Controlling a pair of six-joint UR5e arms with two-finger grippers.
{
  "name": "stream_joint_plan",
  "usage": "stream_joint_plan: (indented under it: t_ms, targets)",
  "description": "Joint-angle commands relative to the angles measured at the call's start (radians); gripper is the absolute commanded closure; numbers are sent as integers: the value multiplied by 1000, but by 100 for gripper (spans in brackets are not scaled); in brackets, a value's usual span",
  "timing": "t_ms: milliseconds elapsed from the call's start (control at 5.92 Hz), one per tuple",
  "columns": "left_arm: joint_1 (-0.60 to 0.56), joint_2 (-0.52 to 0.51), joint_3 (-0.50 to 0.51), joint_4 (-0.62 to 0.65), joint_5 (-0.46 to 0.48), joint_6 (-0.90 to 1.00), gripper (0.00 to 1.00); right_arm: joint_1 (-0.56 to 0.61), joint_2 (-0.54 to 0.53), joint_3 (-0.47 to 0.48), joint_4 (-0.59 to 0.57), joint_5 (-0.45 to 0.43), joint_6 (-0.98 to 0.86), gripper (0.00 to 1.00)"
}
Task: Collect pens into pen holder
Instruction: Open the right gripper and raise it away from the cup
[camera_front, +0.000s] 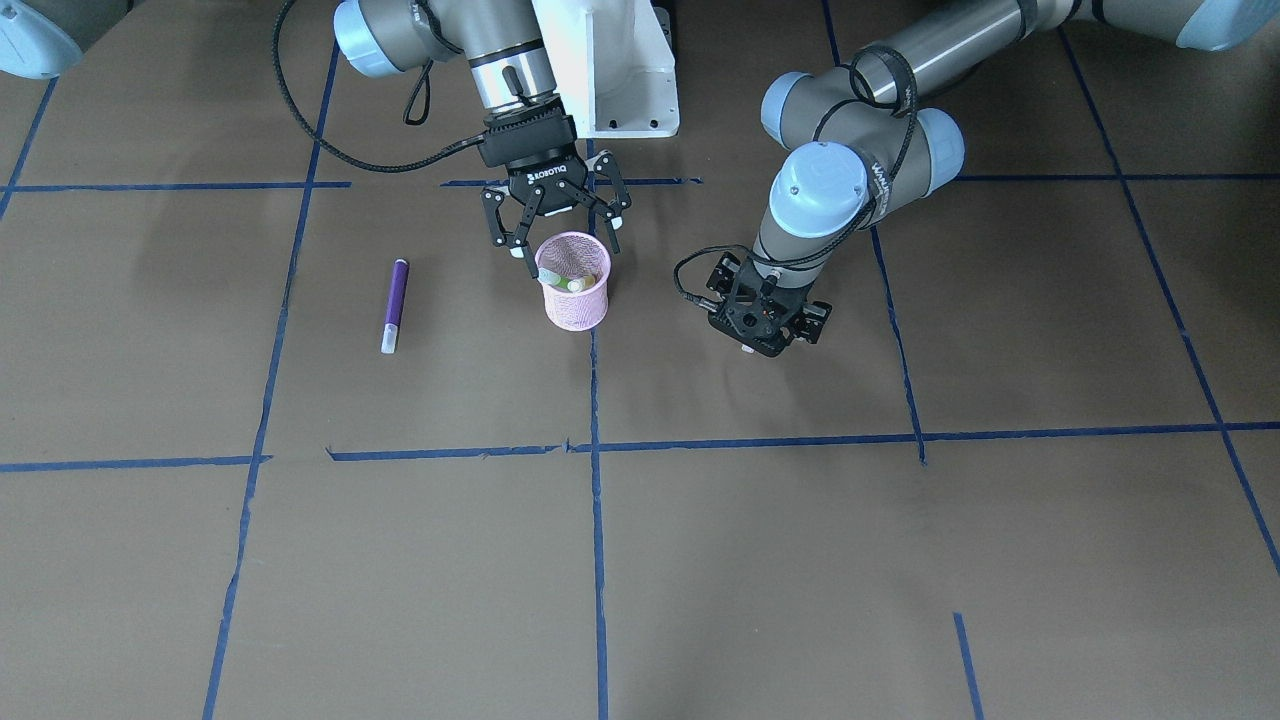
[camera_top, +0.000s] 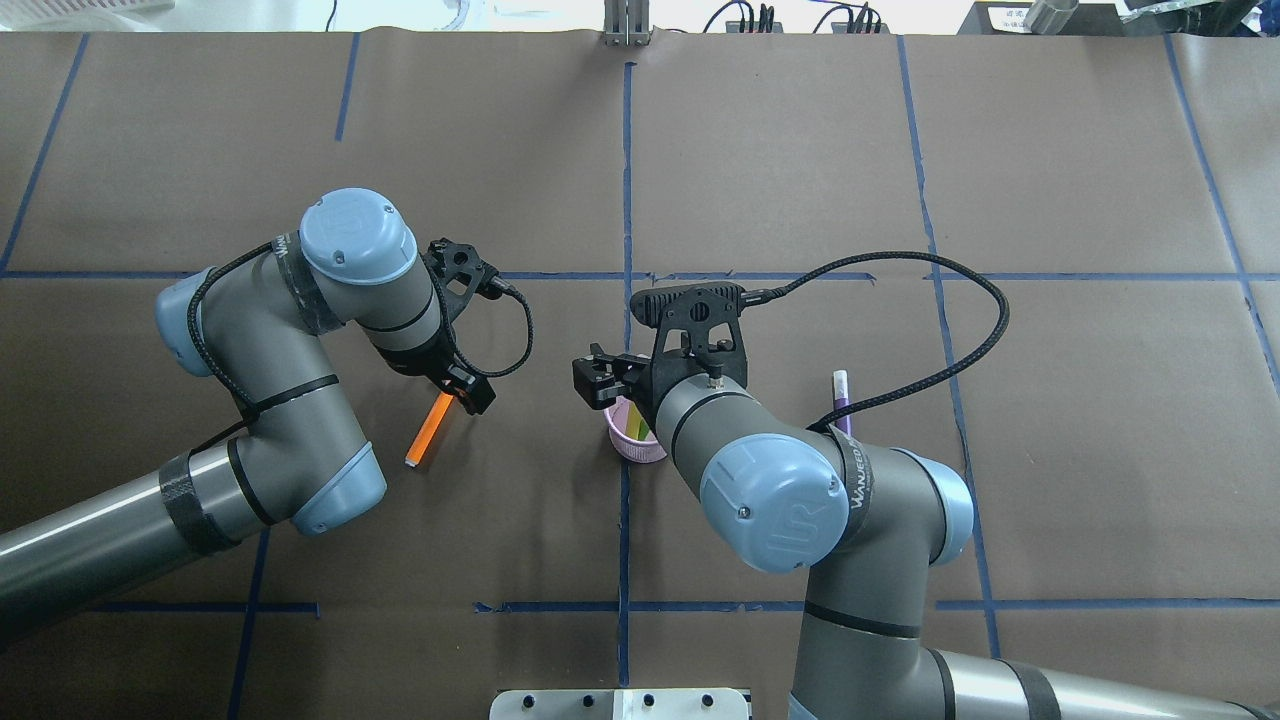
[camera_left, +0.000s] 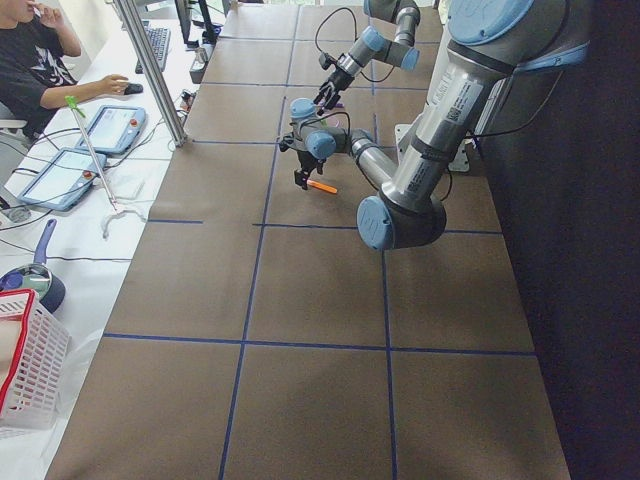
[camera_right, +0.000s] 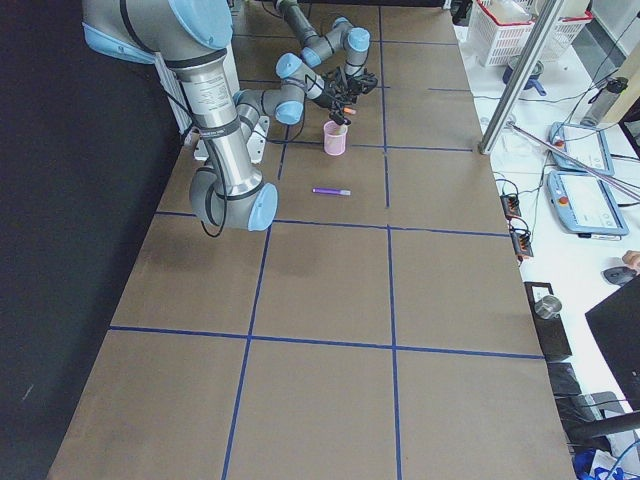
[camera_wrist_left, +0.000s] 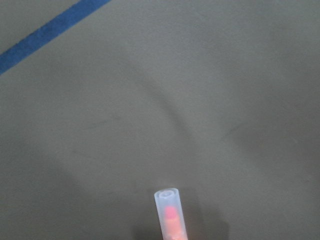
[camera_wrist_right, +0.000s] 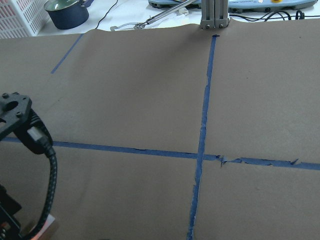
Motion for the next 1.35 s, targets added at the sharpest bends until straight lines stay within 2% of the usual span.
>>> stream_joint_plan:
  t_ms: [0, 169, 506, 844, 1013, 1181]
  targets:
    - [2, 0, 5, -2, 0, 1, 3, 131, -5, 97, -134, 241, -39, 0]
    - [2, -2, 7, -2, 0, 1, 22, 205, -5, 137, -188, 347, -86, 0]
    - [2, -2, 5, 0, -2, -2, 52, 294, -8, 137, -190, 466, -101, 0]
    - [2, -2, 5, 0, -2, -1, 93, 386, -10, 139, -237, 590, -172, 0]
    - [-4, -2, -3, 0, -2, 1, 97, 446, -12, 139, -326, 680, -247, 0]
    - [-26, -2, -24, 0, -2, -1, 100, 461, -40, 137, -387, 722, -298, 0]
